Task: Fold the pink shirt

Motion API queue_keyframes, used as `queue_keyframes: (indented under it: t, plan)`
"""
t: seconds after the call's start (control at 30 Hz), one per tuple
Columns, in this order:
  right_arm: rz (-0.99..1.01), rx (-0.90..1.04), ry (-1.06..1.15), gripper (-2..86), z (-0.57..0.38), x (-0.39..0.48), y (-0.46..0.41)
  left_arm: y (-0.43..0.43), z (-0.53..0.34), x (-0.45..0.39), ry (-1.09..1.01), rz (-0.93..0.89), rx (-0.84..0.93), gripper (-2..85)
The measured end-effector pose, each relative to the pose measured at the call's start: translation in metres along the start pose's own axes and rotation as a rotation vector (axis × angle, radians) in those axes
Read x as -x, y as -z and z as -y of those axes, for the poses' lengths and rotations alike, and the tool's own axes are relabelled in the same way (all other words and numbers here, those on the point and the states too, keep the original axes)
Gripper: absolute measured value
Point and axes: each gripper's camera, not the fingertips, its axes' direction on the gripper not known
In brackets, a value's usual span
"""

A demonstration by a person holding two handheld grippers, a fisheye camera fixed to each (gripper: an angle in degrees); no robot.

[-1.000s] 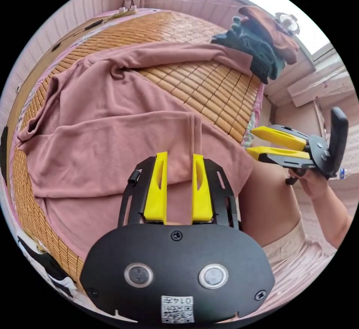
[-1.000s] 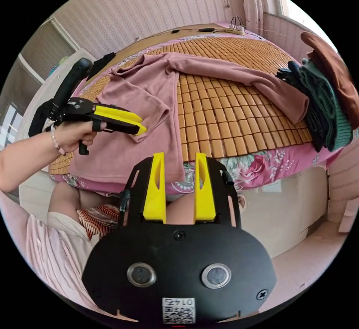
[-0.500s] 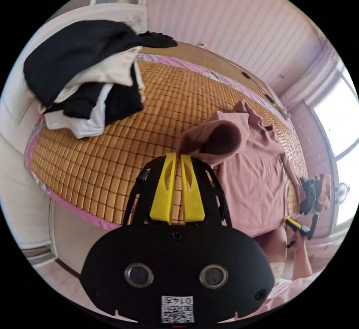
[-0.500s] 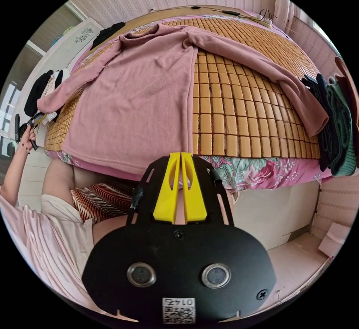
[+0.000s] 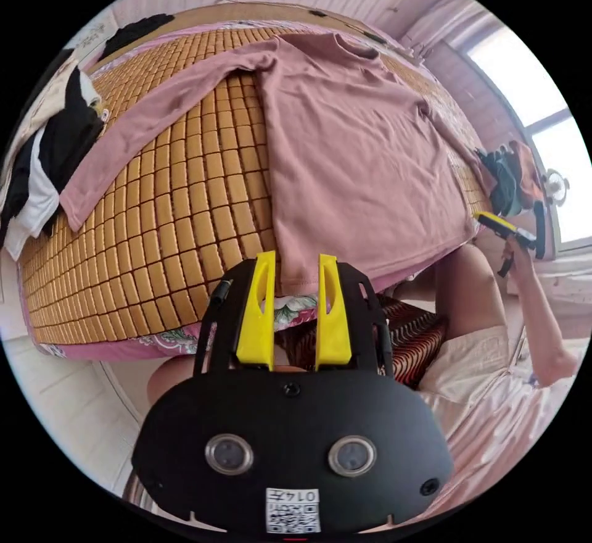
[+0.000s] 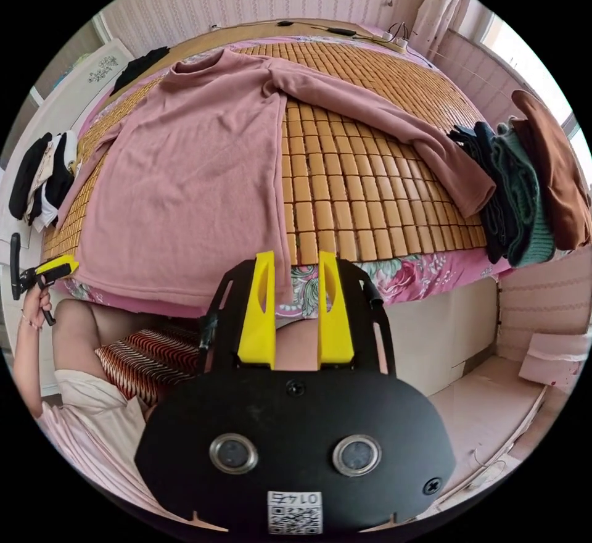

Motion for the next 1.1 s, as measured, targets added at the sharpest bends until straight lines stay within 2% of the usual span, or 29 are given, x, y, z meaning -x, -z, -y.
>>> queue_keyframes:
  t: [0.03,0.07,0.17,0.4,0.53,0.8,1.1]
  plan:
    - [0.058,0.058,0.026,7.9,0.004,0.002,-0.009,-0.010,0.003,-0.006,-0.011,0.064,0.037,8.2]
    - [0.091,0.073,0.047,5.7,0.006,0.005,-0.013,-0.007,0.002,-0.012,-0.071,0.078,-0.008,6.0]
    - [0.107,0.117,0.135,1.6,0.012,0.011,-0.009,-0.001,0.000,-0.017,-0.111,0.036,0.009,2.3]
    - [0.037,0.163,0.293,1.9,0.008,0.027,-0.007,0.015,-0.018,-0.034,-0.246,0.018,0.094,3.9]
    - [0.020,0.142,0.325,3.6,0.013,0.039,0.001,0.032,-0.025,-0.031,-0.223,0.086,0.062,5.2]
    - [-0.120,0.037,0.393,3.6,0.037,0.074,0.034,0.075,-0.028,0.001,-0.100,-0.007,-0.129,5.0]
    - [-0.153,-0.112,0.586,2.8,0.091,0.132,0.035,0.068,0.057,-0.030,-0.243,0.010,-0.192,5.0]
